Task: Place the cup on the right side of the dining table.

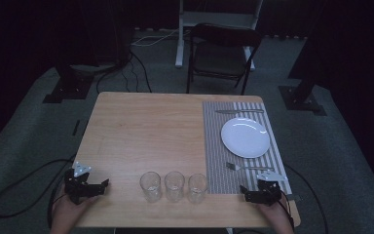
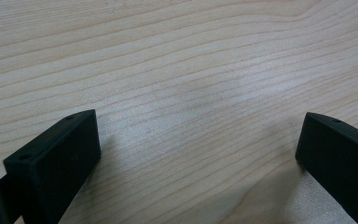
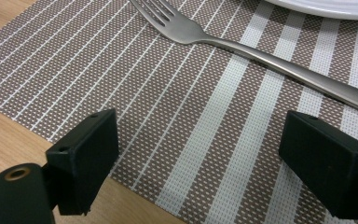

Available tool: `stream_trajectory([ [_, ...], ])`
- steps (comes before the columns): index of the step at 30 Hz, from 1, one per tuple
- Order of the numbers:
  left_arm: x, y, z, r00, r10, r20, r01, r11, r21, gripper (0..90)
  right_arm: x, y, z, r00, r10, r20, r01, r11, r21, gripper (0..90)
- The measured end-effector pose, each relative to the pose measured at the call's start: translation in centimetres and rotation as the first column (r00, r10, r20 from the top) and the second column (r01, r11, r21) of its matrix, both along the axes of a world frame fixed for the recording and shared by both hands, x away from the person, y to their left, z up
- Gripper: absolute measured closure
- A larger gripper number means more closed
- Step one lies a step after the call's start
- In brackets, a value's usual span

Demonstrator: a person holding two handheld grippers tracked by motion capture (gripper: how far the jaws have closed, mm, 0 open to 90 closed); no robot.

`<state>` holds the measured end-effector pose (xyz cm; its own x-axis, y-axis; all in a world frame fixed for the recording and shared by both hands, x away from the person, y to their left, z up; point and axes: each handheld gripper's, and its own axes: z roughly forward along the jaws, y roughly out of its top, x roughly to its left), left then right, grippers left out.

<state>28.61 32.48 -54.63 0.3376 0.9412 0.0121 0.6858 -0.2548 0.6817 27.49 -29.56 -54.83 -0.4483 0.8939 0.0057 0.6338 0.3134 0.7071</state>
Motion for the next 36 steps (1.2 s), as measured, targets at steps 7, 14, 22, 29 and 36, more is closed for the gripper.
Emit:
stream_trajectory([
  [7,0.0,0.0,0.0,1.0000,0.000,0.000,0.000,1.0000,0.000,0.2,0.1,0.1,0.1,0.9999,-0.003,-0.016,0.003,1.0000,-0.005,11.5],
  [14,0.0,0.0,0.0,1.0000,-0.001,0.000,0.001,1.0000,0.000,0.2,0.1,0.1,0.2,0.9998,-0.002,-0.019,0.002,1.0000,-0.008,11.5],
  [22,0.1,-0.1,0.0,1.0000,0.004,0.000,-0.004,1.0000,0.000,0.2,0.3,0.2,0.3,0.9995,-0.003,-0.030,0.002,0.9999,-0.016,11.9],
  [29,0.1,-0.1,0.0,1.0000,0.003,0.000,-0.003,1.0000,0.002,0.2,0.1,0.3,0.5,0.9988,0.024,-0.041,-0.024,0.9997,-0.005,13.0],
  [36,0.2,-0.1,0.0,1.0000,0.005,0.000,-0.005,1.0000,0.000,0.2,-0.4,0.9,1.5,0.9963,0.080,-0.031,-0.080,0.9967,0.015,13.3],
])
